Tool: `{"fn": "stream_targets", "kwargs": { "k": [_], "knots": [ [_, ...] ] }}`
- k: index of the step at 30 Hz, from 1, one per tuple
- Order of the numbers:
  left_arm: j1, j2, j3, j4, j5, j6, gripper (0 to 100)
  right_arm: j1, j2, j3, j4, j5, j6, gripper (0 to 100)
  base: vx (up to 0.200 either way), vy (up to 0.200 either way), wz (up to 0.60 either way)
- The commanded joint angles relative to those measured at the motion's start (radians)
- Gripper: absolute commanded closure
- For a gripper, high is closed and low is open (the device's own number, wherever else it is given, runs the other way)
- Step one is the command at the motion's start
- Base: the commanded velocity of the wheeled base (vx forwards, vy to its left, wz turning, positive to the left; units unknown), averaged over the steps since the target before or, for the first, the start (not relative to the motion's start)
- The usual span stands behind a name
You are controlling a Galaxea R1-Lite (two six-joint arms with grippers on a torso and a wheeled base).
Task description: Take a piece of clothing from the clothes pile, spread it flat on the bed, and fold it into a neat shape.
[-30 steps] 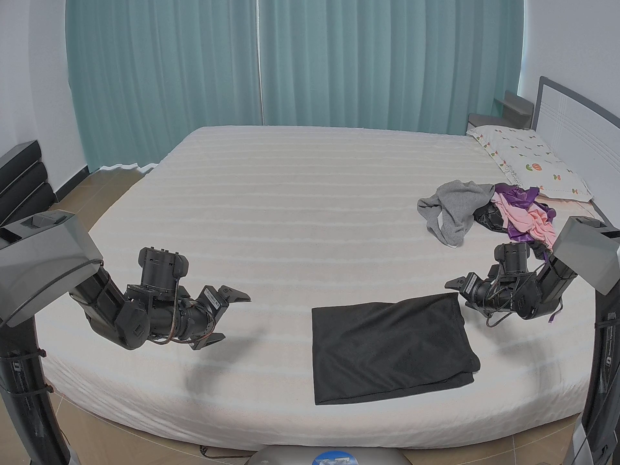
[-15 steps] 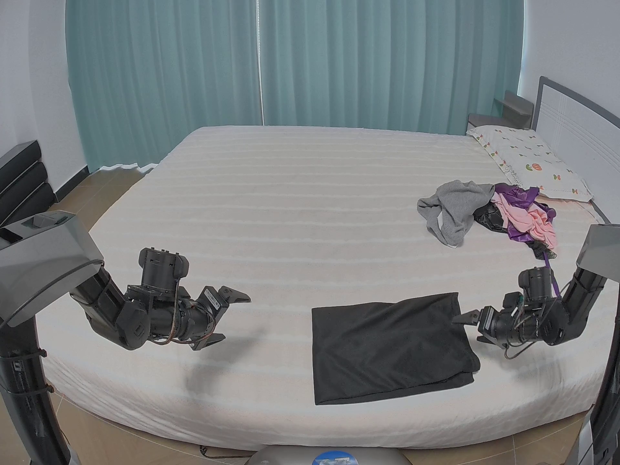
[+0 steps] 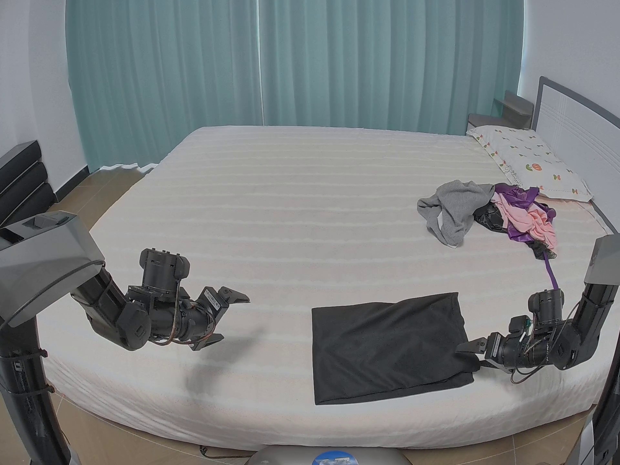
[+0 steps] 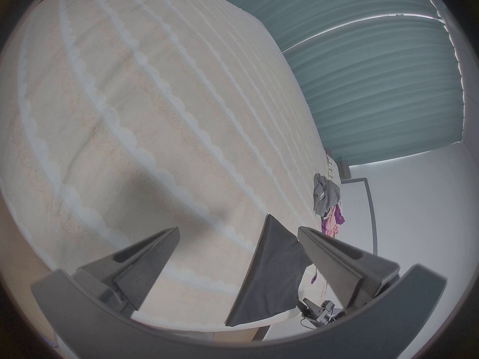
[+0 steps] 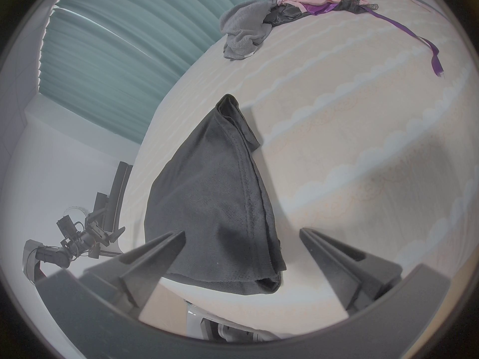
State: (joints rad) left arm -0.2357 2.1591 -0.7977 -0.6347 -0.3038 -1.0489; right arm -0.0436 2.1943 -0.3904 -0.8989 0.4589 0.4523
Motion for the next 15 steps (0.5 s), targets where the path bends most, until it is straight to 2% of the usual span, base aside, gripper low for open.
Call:
{"fn": "stream_targets", "kwargs": {
  "k": [1, 15],
  "knots": [
    [0.0, 0.001, -0.002, 0.0, 0.0, 0.0, 0, 0.005, 0.025, 0.007, -0.011, 0.001, 0.003, 100, 0.0, 0.0, 0.0],
    [0.0, 0.001, -0.002, 0.0, 0.0, 0.0, 0, -0.019, -0.048, 0.084, -0.035, -0.003, 0.002, 100, 0.0, 0.0, 0.0]
  ]
}}
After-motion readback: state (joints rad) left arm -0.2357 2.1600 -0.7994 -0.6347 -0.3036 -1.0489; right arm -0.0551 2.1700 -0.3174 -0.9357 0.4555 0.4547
